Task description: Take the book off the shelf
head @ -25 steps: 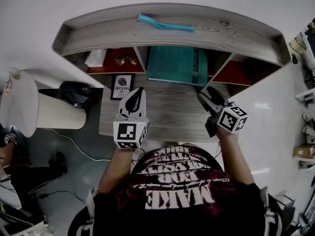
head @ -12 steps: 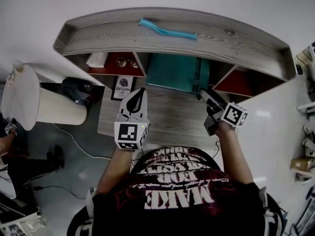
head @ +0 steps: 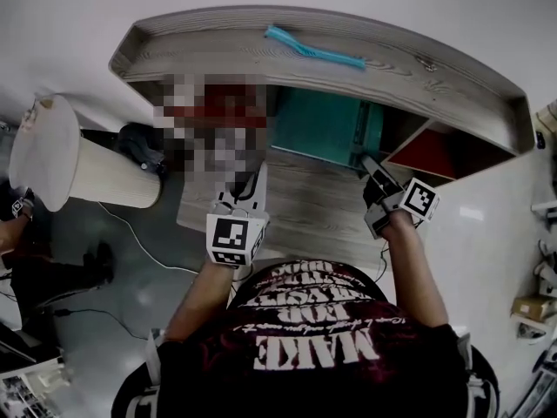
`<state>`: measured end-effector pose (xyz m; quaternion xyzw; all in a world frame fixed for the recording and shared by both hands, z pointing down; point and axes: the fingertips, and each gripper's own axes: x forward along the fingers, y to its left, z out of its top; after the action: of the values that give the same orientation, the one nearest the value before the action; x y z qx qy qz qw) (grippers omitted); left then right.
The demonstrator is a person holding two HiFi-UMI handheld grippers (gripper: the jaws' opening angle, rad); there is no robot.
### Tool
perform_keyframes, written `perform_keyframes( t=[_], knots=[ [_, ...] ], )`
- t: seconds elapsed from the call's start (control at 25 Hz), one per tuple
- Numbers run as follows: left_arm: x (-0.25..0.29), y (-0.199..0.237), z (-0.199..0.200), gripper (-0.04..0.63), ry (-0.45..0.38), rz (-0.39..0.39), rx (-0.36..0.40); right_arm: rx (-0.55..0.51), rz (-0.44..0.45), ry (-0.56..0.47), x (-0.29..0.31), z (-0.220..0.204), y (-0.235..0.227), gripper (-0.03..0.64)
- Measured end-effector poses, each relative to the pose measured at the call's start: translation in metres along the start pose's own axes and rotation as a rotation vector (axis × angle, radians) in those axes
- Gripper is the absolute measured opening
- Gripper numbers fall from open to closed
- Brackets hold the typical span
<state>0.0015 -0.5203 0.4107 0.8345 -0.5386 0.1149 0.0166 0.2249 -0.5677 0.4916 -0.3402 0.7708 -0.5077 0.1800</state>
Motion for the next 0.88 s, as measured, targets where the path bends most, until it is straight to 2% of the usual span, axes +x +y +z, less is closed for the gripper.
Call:
perform_keyframes(
  t=[0.2, 0.72, 0.8, 0.88],
  knots=[
    [-0.004, -0.002, 0.000, 0.006, 0.000, -0.019, 0.017, 0.086, 0.037, -0.059, -0.026, -0.017, 0.003, 0.221],
    [-0.033, 0.006, 0.000, 0.006, -0.012, -0.088, 0.043, 0.155, 0.069, -0.200, -0.088, -0.076, 0.029, 0.201],
    [-0.037, 0.006, -0.005, 0.006, -0.007, -0.093, 0.039, 0.156, 0.058, -0.211, -0.096, -0.085, 0.029, 0.194],
    [-0.041, 0.008, -0.015, 0.006, 0.012, -0.097, 0.022, 0.137, 0.010, -0.198, -0.102, -0.101, 0.020, 0.183]
  ],
)
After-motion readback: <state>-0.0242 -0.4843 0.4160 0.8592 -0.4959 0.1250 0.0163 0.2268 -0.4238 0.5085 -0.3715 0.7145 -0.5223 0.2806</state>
